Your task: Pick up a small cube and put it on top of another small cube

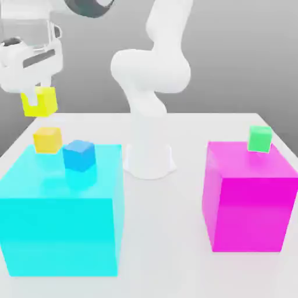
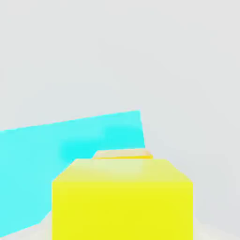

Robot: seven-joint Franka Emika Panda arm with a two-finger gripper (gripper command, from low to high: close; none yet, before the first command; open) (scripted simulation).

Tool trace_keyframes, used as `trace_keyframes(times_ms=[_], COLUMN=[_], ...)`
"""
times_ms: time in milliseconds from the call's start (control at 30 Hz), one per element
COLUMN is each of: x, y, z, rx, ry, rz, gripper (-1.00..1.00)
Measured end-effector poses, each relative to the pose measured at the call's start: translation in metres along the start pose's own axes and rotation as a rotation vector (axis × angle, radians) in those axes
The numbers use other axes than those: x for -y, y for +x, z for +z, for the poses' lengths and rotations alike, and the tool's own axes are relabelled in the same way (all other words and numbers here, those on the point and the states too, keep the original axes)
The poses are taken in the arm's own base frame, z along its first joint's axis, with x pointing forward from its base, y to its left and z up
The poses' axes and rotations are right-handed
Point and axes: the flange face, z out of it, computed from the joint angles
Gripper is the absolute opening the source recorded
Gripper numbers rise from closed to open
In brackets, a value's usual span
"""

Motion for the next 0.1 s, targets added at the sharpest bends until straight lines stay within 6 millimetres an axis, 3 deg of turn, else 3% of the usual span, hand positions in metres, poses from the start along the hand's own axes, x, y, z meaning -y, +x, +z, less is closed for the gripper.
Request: trace_keyframes(times_ms=[100], x=[0.0000], y=[0.0000], z=[0.0000], rx=[0.000], ry=[0.000], rz=[0.000], gripper=[1.00])
